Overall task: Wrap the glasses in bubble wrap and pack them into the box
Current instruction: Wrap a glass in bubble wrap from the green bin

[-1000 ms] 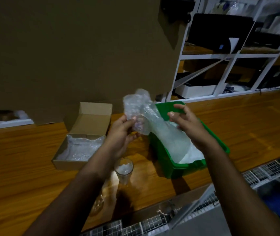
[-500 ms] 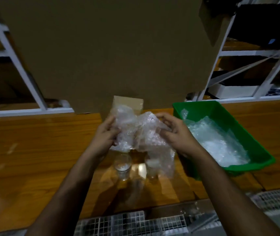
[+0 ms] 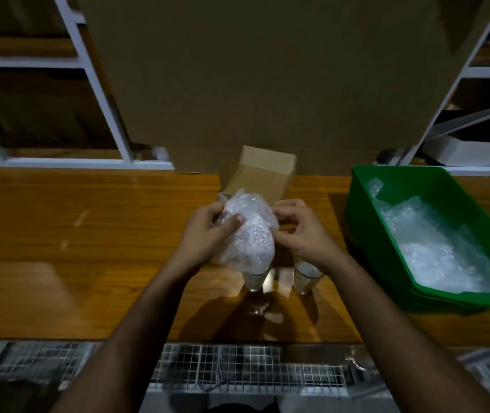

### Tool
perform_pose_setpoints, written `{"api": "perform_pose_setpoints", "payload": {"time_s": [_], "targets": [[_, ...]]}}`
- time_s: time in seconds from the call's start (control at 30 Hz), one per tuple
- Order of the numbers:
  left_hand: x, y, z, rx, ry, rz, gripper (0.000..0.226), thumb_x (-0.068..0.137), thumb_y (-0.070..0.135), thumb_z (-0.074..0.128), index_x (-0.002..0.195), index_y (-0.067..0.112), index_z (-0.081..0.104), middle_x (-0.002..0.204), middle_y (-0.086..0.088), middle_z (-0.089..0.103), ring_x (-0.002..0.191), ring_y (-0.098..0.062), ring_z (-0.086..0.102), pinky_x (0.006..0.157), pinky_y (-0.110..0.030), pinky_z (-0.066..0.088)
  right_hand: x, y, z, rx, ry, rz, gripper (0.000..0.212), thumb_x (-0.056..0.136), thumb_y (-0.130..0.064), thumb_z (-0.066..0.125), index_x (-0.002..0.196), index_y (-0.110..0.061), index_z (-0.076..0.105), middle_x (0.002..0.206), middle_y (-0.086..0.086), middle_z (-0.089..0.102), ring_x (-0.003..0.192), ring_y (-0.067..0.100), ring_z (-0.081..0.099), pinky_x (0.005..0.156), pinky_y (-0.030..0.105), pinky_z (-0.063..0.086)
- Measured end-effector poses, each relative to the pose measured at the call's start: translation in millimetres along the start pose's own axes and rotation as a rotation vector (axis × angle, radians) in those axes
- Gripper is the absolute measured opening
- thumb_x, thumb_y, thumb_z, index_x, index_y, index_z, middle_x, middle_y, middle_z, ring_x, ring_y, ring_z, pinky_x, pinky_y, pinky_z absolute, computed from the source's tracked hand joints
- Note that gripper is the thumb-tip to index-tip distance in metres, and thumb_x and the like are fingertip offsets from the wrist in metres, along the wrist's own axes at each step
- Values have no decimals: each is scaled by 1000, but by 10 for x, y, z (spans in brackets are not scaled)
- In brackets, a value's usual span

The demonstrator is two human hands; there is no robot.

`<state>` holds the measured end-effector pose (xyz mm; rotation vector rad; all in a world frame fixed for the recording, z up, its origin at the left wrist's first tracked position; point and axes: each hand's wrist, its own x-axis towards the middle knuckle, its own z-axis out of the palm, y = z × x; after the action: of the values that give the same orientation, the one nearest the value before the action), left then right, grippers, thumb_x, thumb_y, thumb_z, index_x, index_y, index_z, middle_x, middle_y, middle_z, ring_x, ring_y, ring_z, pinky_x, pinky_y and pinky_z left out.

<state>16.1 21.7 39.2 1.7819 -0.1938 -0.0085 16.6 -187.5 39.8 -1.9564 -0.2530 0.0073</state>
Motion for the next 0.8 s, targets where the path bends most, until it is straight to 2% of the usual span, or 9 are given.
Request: {"api": "perform_pose_setpoints", "payload": {"time_s": [0.07,0.13,0.2,0.37,0.47,0.6,0.67,0.73,0.8], "targets": [[-26,-2,7,-97,-51,-41,17,95,11,65,111,8,70,104,-9,75,94,-27,72,83,-56,59,7,38,36,-124,-18,-16,34,83,-24,79,114,-30,67,125,-4,46,118,9,47,93,18,47],[-48,-33,28,-158,-137,-78,23,93,1,62,115,2,68,109,-14,74,99,-30,72,87,-49,59,2,47,75,-83,-69,-9,32,85,-23,77,114,-26,63,121,-6,55,113,12,55,92,33,54],[-74,-44,47,-159,-202,-119,25,92,0,63,116,4,68,110,-13,74,100,-30,72,85,-45,60,-16,39,129,-52,-44,-21,35,84,-19,77,114,-24,59,114,-8,63,104,9,63,83,38,60],[-115,-183,10,-143,-72,-165,16,97,13,62,110,12,70,101,-6,75,92,-21,72,78,-32,58,-67,84,206,-236,111,-45,38,81,-14,77,109,-30,58,112,-13,61,91,-4,61,63,17,56],[-195,-345,-22,-152,-24,-156,23,93,13,69,116,16,66,104,-12,70,96,-18,70,78,-28,58,-100,126,297,-524,94,-77,30,83,-15,77,107,-30,67,106,-12,48,92,-1,47,70,9,36],[-264,-497,63,-57,12,-139,32,83,-4,71,109,16,68,105,-5,69,95,-14,68,80,-30,59,-127,96,394,-685,-66,-62,28,89,-16,67,117,-18,70,107,-5,34,94,7,40,77,18,41],[-264,-559,114,13,43,-91,35,79,-9,73,102,18,71,100,-3,72,91,-18,68,76,-36,58,-144,23,386,-718,-174,-63,12,89,-18,62,99,-18,69,106,-2,35,95,12,43,76,23,43],[-265,-599,142,118,66,-2,37,75,-12,72,94,20,72,93,3,71,82,-6,66,64,-24,53,-155,-26,366,-789,-292,-72,13,90,-21,58,77,-18,58,104,0,40,99,18,45,80,28,44],[-280,-590,165,240,77,103,38,74,-13,70,90,21,71,90,11,69,78,0,62,60,-10,44,-128,-48,337,-913,-358,-86,12,93,-22,60,83,-25,66,102,-1,50,103,21,45,90,37,42]]}}
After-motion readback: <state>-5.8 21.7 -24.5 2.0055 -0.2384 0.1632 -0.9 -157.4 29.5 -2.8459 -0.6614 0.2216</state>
